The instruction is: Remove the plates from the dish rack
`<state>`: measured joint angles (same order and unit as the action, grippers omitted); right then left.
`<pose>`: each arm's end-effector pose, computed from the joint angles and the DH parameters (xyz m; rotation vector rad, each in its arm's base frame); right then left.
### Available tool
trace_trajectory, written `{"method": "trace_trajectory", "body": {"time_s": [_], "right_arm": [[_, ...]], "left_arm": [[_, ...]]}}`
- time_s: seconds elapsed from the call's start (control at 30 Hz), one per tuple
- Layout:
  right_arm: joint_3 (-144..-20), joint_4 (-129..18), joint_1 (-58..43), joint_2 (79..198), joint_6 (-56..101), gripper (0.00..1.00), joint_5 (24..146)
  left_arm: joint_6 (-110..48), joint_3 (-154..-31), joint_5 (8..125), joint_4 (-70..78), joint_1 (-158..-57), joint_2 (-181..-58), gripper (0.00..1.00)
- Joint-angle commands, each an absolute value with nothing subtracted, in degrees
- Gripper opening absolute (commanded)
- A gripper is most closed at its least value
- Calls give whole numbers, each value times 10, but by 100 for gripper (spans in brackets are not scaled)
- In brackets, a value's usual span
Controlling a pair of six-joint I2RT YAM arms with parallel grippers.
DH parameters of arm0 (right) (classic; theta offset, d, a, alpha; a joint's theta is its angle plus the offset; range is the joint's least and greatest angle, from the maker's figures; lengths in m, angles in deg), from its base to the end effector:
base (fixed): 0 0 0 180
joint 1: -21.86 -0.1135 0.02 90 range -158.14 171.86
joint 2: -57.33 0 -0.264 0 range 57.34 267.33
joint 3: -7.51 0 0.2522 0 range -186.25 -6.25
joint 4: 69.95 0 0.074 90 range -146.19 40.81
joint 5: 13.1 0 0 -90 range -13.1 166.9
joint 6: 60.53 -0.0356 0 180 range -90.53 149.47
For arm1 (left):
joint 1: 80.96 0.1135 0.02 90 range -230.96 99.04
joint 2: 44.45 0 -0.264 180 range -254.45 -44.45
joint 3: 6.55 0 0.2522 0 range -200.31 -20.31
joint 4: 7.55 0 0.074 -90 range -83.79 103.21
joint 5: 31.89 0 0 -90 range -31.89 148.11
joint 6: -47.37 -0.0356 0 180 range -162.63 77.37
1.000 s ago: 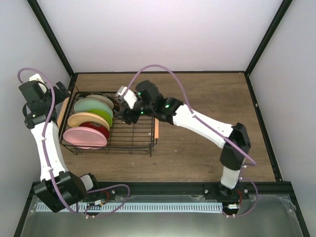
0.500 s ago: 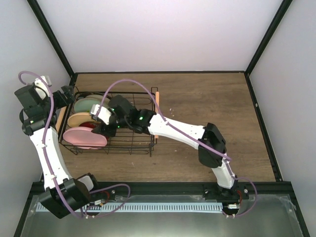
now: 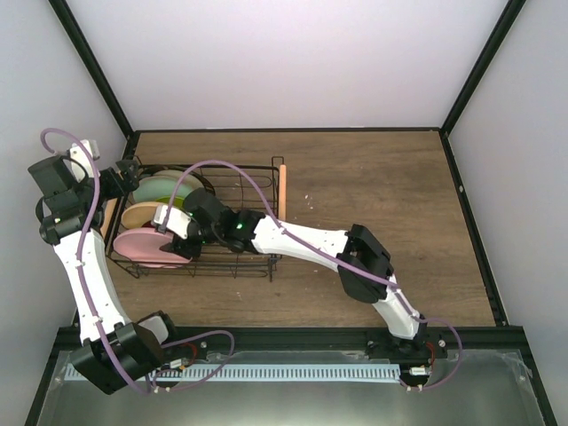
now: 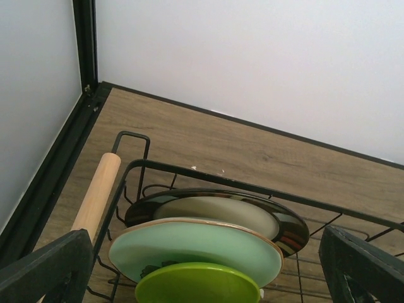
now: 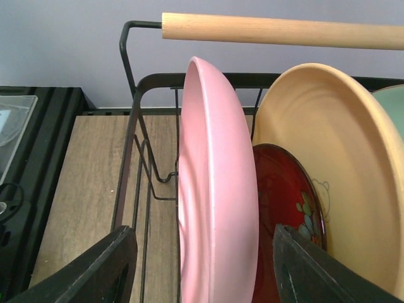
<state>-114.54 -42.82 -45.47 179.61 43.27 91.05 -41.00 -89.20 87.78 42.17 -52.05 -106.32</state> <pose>0.1884 0.4736 0.2858 -1.5085 1.5146 0.8203 0.2039 0.0925 0.3850 -0.2241 2.0000 -0.2353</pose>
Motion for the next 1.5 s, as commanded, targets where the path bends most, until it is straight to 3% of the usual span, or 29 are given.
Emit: {"method": "trace_trajectory", "body": {"time_s": [0.0, 0.27, 0.57, 0.7, 1.47], "right_arm": [[-1178, -461, -465, 1813, 455, 61, 869], [-1177, -478, -465, 1825, 462, 58, 847], [-1171, -481, -466, 1823, 472, 15, 841], [-1167, -481, -466, 1820, 476, 3, 835], [-1096, -519, -471, 1712, 531, 1, 717]], "left_arm": [[-423, -899, 891, 429, -517, -1064, 100], [-424, -893, 891, 428, -518, -1064, 100], [-421, -882, 895, 414, -518, -1068, 100], [-419, -881, 898, 411, -518, -1073, 100], [-387, -870, 915, 375, -517, -1083, 100]]}}
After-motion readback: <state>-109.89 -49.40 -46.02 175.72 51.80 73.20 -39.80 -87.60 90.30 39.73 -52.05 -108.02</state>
